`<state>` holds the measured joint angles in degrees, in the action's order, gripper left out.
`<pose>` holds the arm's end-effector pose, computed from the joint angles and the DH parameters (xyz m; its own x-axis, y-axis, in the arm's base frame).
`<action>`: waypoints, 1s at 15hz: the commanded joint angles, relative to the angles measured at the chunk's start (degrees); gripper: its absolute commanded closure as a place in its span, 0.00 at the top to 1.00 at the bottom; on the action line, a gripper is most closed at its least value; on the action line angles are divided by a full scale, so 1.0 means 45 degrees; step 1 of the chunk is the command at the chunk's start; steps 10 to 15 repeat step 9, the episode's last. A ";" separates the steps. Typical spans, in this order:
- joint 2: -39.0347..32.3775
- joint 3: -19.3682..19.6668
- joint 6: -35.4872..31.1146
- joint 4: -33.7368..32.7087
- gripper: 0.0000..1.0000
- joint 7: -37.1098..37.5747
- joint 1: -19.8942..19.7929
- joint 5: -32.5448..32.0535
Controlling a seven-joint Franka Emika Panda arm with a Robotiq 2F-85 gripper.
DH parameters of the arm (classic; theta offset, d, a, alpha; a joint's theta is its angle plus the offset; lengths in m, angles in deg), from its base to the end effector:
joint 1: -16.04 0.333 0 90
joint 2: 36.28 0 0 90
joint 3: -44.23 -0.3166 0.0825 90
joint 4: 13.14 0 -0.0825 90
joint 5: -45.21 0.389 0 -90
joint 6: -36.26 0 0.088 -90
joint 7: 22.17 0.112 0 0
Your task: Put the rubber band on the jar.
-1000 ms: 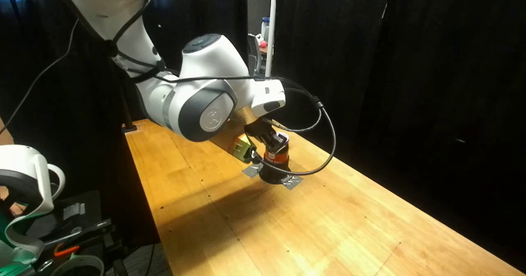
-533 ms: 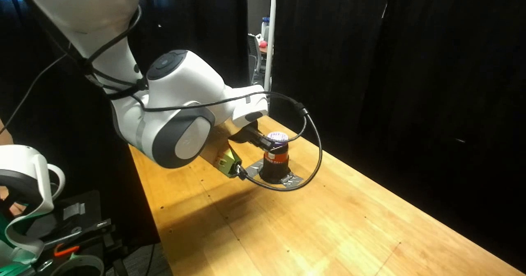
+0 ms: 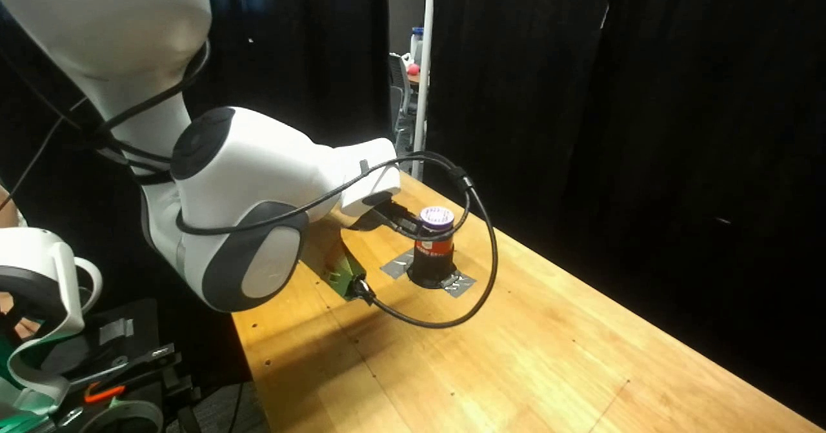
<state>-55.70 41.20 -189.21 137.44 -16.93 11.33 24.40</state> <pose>0.4664 0.0368 0.2439 0.5557 0.1304 0.8211 0.2698 -0.9625 -0.0297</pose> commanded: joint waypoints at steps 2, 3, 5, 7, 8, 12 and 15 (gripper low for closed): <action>-0.0470 -0.0151 -0.2496 0.0413 0.06 0.0218 -0.0400 -0.0769; -0.0539 -0.0120 -0.2652 0.0423 0.07 0.0190 -0.0382 -0.0862; -0.0239 -0.0037 -0.2017 0.0607 0.32 0.0057 -0.0198 -0.0634; 0.0704 0.0007 0.0360 0.0898 0.34 0.0395 -0.0199 -0.0728; 0.1112 0.0040 0.1559 0.1044 0.40 0.0301 -0.0144 -0.0460; 0.1380 0.0016 0.2605 0.1047 0.48 0.0261 -0.0177 -0.0391; 0.1380 0.0016 0.2605 0.1047 0.48 0.0261 -0.0177 -0.0391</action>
